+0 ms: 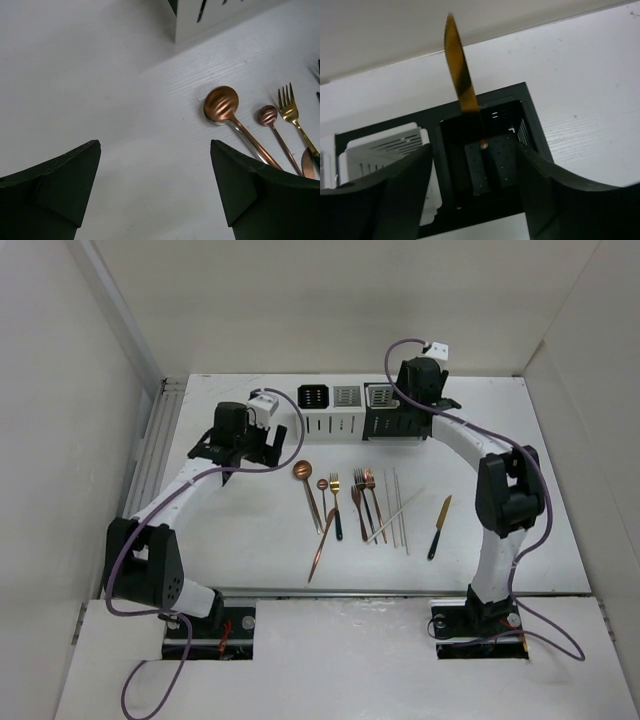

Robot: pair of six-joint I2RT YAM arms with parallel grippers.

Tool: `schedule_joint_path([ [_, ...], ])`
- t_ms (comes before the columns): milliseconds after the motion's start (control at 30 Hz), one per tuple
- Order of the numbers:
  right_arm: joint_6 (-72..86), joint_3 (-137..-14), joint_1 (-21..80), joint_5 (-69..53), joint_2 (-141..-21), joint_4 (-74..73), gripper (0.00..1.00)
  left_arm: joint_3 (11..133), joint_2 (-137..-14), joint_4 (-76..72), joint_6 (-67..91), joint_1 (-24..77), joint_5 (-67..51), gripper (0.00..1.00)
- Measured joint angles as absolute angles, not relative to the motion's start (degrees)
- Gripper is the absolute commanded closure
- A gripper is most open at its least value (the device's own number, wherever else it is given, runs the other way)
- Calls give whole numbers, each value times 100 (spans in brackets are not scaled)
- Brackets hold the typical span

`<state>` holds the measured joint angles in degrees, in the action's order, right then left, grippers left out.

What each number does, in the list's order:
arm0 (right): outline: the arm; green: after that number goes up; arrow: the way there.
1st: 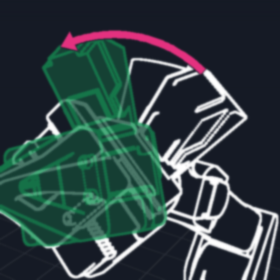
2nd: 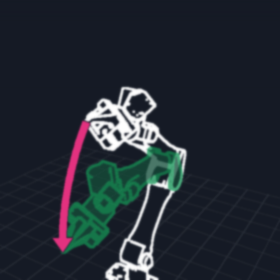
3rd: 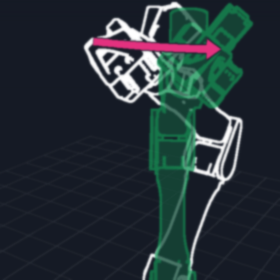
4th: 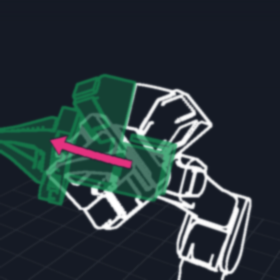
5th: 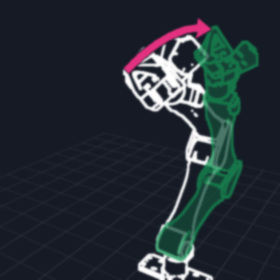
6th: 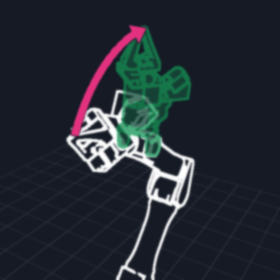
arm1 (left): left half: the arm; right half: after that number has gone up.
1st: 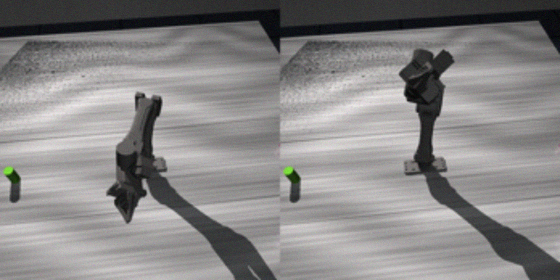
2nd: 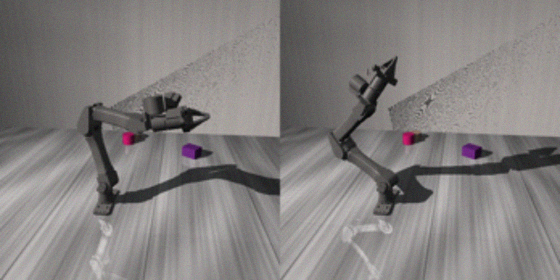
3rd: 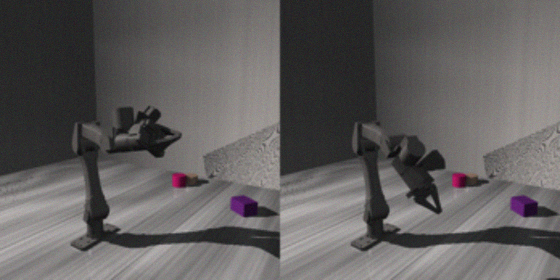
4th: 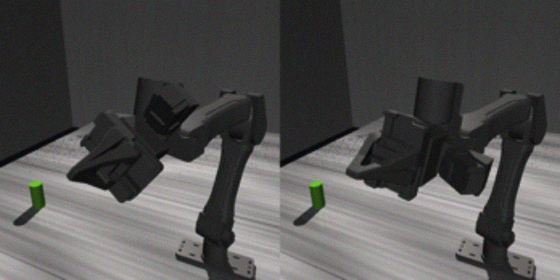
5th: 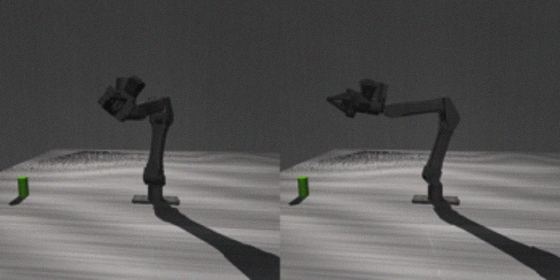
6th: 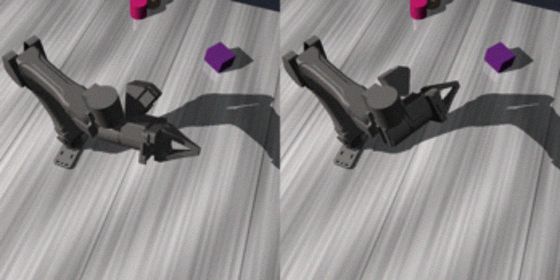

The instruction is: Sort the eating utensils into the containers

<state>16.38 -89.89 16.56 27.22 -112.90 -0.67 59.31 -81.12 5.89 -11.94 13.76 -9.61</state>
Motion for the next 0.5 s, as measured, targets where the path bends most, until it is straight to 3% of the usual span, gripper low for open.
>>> schedule_joint_path([
  [167,1638,-8676,1728,2550,-10731,-454,16,5966,-8503,886,-945,1542,-1011,12],
  [300,1835,-8173,1811,2644,-9607,-1037,14,5959,-8482,985,-690,1678,-1035,12],
  [400,2353,-7758,1859,2689,-8578,-1562,14,5948,-8442,972,-421,2018,-1026,18],
  [500,3017,-6949,1959,2729,-7605,-1903,15,5951,-8512,1020,-82,2418,-987,30],
])
